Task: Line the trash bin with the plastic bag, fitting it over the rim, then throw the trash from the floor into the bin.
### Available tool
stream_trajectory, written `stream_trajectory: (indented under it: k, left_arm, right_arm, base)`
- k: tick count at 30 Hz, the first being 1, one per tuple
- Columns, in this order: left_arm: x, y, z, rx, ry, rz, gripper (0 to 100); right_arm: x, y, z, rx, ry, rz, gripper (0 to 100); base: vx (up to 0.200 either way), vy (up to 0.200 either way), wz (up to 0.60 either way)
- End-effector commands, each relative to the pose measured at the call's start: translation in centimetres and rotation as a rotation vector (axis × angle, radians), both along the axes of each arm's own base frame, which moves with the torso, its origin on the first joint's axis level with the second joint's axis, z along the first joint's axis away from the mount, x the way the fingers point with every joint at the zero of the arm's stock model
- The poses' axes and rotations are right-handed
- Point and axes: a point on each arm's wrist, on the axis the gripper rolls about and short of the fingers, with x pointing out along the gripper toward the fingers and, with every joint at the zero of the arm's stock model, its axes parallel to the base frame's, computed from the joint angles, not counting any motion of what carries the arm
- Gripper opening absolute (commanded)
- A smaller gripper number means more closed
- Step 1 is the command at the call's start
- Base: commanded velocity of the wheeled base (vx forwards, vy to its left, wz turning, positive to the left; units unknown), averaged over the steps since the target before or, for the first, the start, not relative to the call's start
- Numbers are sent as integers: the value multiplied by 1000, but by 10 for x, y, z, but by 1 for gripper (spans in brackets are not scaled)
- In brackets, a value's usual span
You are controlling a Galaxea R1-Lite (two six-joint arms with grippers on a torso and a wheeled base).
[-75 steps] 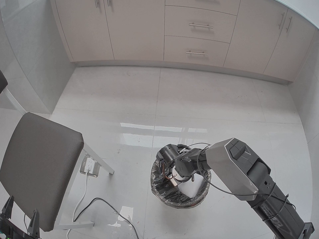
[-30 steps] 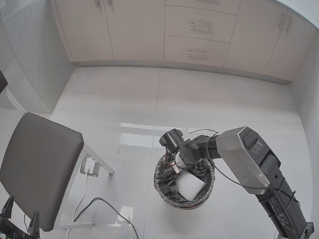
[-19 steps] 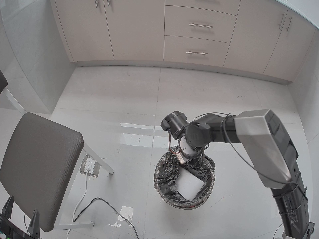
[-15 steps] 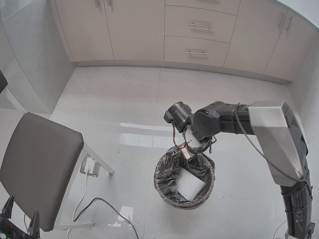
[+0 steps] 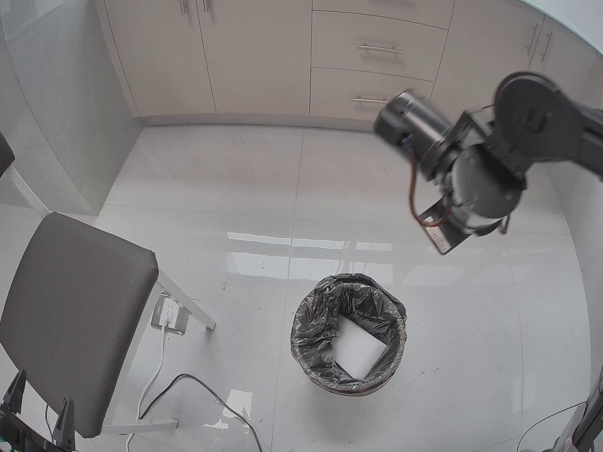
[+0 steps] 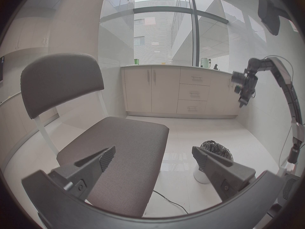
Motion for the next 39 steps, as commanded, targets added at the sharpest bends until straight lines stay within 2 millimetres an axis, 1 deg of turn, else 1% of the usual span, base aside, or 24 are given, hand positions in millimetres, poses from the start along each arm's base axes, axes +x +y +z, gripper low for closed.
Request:
stream_trajectory:
  k: [1,2,4,5,7,8,10,11,12,13,15,16,17,18,19,20,21,22,26,27,28,29,33,39]
  left_arm:
    - [0,0,-5,-1,1,0,100]
    - [0,0,-5,-1,1,0,100]
    - [0,0,-5,-1,1,0,100]
    - [0,0,-5,-1,1,0,100]
    - [0,0,-5,-1,1,0,100]
    - [0,0,-5,-1,1,0,100]
    - [0,0,-5,-1,1,0,100]
    - [0,0,-5,-1,1,0,100]
    - [0,0,-5,-1,1,0,100]
    - [0,0,-5,-1,1,0,100]
    - [0,0,-5,-1,1,0,100]
    - [0,0,-5,-1,1,0,100]
    - [0,0,-5,-1,1,0,100]
    - [0,0,-5,-1,1,0,100]
    - [0,0,-5,-1,1,0,100]
    - [0,0,-5,-1,1,0,100]
    - [0,0,-5,-1,1,0,100]
    - [0,0,-5,-1,1,0,100]
    - [0,0,-5,-1,1,0,100]
    - [0,0,-5,-1,1,0,100]
    - [0,0,-5,-1,1,0,100]
    - [0,0,-5,-1,1,0,100]
    - [0,0,-5,-1,1,0,100]
    - [0,0,-5,-1,1,0,100]
  right_arm:
    - [-83,-71,90,74,-168,26,0]
    - [-87,-75,94,79,-175,24,0]
    - [-117,-125,118,123,-233,-49,0]
    - [-128,-142,123,131,-247,-88,0]
    - [-147,-163,131,144,-269,-117,0]
    - [-147,-163,131,144,-269,-117,0]
    - [-187,-193,138,166,-280,-94,0]
    - [-187,-193,138,166,-280,-94,0]
    - [-214,-214,140,162,-288,-109,0]
    - [-230,-223,141,171,-298,-109,0]
    - [-242,-229,141,185,-311,-99,0]
    - [-264,-240,140,217,-340,-84,0]
    - [-264,-240,140,217,-340,-84,0]
    - [-286,-249,138,227,-376,-100,0]
    - [-300,-254,135,230,-394,-114,0]
    - [-301,-254,135,230,-394,-118,0]
    - [-333,-263,127,240,-434,-157,0]
    - [-342,-265,124,245,-448,-170,0]
    - [-422,-266,96,360,-611,-154,0]
    - [-422,-266,96,360,-611,-154,0]
    - [-456,-261,79,407,-702,-119,0]
    - [-473,-256,70,426,-761,-103,0]
    - [-526,-247,40,462,-996,-55,0]
    - [-585,-251,-12,511,-1284,12,0]
  base:
    - [0,0,0]
    - [0,0,0]
    - [0,0,0]
    - [0,0,0]
    - [0,0,0]
    - [0,0,0]
    - [0,0,0]
    - [0,0,0]
    - [0,0,0]
    - [0,0,0]
    - [0,0,0]
    - [0,0,0]
    - [0,0,0]
    - [0,0,0]
    - [0,0,0]
    - [0,0,0]
    - [0,0,0]
    - [0,0,0]
    - [0,0,0]
    - [0,0,0]
    - [0,0,0]
    - [0,0,0]
    - [0,0,0]
    - [0,0,0]
